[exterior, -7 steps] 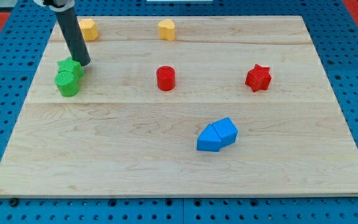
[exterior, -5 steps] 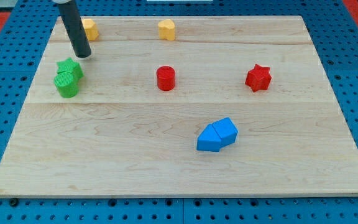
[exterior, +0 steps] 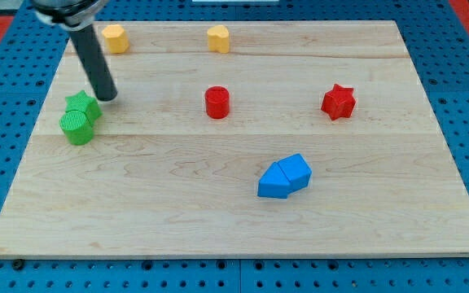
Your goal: Separate the green star from the green circle
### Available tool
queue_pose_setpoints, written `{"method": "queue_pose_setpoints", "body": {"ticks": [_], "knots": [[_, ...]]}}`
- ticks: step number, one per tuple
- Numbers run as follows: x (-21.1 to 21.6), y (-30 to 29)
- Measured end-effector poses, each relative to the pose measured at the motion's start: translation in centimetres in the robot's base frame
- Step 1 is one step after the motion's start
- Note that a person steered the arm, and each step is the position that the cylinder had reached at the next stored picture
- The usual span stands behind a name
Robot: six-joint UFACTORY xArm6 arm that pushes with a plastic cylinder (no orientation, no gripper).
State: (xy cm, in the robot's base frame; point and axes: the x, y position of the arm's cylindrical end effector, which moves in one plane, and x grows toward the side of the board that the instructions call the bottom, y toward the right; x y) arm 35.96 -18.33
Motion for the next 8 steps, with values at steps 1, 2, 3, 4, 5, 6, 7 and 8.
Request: {"method": "queue_pose_setpoints", "body": {"ticks": [1,2,3,4,5,6,7,8], "knots": [[-4.2,-0.5],[-3.7,-3.0],[-0.9,-3.8],[1.5,-4.3],[4.3,-4.2],[7.2,-4.1],[7.8,-3.4],[4.4,-2.2]]}}
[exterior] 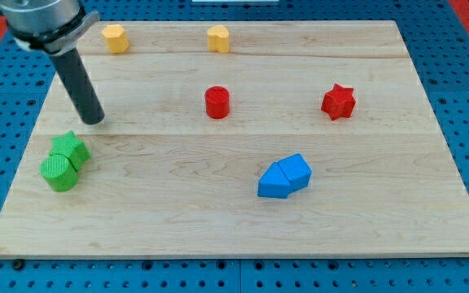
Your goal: Separate the green star from the green circle
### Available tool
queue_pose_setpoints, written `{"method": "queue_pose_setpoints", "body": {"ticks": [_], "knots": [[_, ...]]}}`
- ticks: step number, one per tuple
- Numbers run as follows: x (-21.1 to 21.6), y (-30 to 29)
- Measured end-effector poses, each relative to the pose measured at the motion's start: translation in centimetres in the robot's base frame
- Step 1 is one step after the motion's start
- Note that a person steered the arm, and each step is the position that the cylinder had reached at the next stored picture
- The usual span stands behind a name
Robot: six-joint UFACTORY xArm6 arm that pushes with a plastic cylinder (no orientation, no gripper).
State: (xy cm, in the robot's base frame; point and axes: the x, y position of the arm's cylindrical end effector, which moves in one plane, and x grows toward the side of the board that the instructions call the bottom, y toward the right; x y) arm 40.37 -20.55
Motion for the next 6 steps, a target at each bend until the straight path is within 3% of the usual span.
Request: {"method": "queue_pose_setpoints", "body": {"ticks": [1,3,6], "knots": [[-1.8,-0.8],[-1.2,-2.9],[6.9,-4.8]]}}
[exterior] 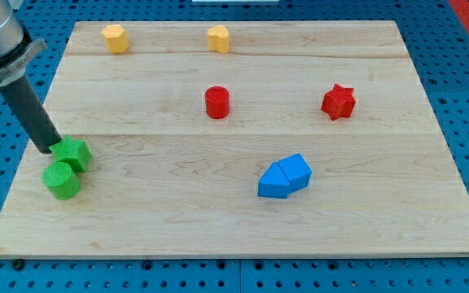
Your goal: Separate the green star from the green circle
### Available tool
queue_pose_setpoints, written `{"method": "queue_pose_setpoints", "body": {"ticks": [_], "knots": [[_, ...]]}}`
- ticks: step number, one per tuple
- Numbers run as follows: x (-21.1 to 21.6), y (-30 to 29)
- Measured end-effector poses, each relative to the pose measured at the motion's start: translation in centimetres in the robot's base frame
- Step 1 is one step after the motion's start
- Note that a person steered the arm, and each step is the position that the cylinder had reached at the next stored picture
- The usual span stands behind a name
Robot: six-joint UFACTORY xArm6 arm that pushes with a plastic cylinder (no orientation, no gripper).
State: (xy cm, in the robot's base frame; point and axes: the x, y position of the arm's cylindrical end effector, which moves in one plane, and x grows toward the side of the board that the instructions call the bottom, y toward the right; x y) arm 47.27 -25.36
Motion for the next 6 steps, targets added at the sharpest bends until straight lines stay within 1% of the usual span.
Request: {"method": "queue_pose_setpoints", "body": {"ticks": [1,4,5,6], "knots": [[0.2,1.2],[1.2,2.4],[1.0,7.7],[-1.0,17.6]]}}
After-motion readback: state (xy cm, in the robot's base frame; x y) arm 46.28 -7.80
